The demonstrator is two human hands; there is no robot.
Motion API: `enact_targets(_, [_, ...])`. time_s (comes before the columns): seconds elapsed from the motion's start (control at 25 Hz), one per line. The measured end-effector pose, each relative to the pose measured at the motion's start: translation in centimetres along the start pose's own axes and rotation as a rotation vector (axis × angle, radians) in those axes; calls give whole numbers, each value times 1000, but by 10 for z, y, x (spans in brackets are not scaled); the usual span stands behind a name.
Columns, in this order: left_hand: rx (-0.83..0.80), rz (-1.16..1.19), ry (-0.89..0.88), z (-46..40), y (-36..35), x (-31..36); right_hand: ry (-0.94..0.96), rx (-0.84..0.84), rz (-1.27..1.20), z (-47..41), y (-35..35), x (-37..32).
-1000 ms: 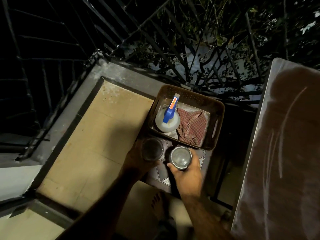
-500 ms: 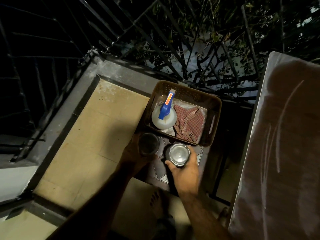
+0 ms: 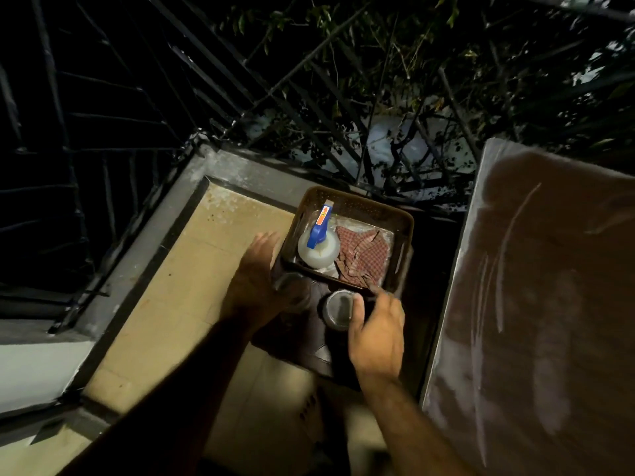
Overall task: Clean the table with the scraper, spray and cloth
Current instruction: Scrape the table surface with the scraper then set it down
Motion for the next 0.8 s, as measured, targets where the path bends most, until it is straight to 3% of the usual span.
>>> enact_targets(0.16, [-54,-112,2,-10,27,30,148,-157,207,-22,35,-13])
enact_targets(0.28, [-52,-123,-31,-12,49,54,144,-271,276,-42,66,-20])
enact_targets(0.56, [-80,-148,-103,-23,87,115,172,-196,248,-52,145,-37])
enact_targets(0.8, [-110,-130,-133,-17,77,172,199,-146,255,-57,212,-34])
Point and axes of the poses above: each hand's wrist, its own z-axis away from the middle knuckle, its own y-axis out of the back of the hand, x = y × z, the point moved 6 cm from there along -z, towards the middle knuckle, and after that the axes turned 3 degrees about -z, right-handed, at the moved point
